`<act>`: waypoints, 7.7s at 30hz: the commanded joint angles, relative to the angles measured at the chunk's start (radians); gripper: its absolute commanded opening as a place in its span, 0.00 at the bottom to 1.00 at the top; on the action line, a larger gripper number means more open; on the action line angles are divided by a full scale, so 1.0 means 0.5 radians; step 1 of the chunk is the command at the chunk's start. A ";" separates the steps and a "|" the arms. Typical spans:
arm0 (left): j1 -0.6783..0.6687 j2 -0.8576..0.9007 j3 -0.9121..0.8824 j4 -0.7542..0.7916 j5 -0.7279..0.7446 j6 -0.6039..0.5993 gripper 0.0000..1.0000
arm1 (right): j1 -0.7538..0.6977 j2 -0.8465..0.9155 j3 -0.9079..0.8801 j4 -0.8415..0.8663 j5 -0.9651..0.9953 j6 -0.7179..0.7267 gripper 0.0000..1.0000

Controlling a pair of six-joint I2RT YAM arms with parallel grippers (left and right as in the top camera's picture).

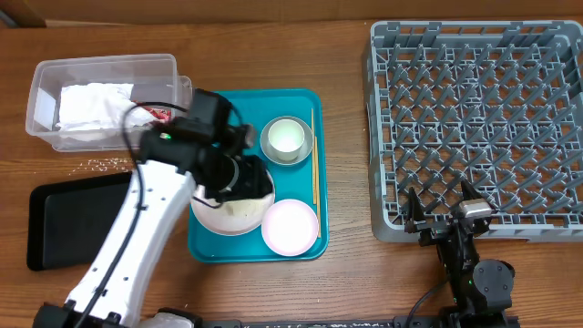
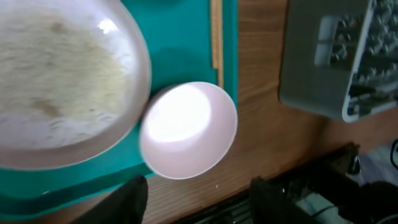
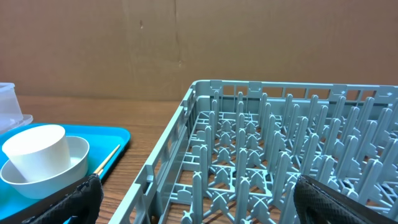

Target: Sort waste into correct bins and load items into the dishwasher

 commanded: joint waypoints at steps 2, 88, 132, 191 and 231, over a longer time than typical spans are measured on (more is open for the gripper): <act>-0.216 -0.006 -0.095 0.153 0.137 0.145 0.63 | -0.005 -0.020 -0.021 0.011 0.018 -0.002 1.00; -0.641 -0.003 -0.350 0.919 -1.090 -0.279 0.67 | -0.005 -0.020 -0.021 0.011 0.018 -0.002 1.00; 0.804 -0.003 -0.350 0.341 -1.400 -0.533 1.00 | -0.005 -0.020 -0.021 0.011 0.018 -0.002 1.00; 0.826 -0.003 -0.350 0.315 -0.852 -0.749 1.00 | -0.002 -0.020 -0.021 0.906 -1.997 -0.002 1.00; 0.826 -0.003 -0.350 0.315 -0.852 -0.749 1.00 | -0.002 0.093 0.215 1.546 -0.517 0.786 1.00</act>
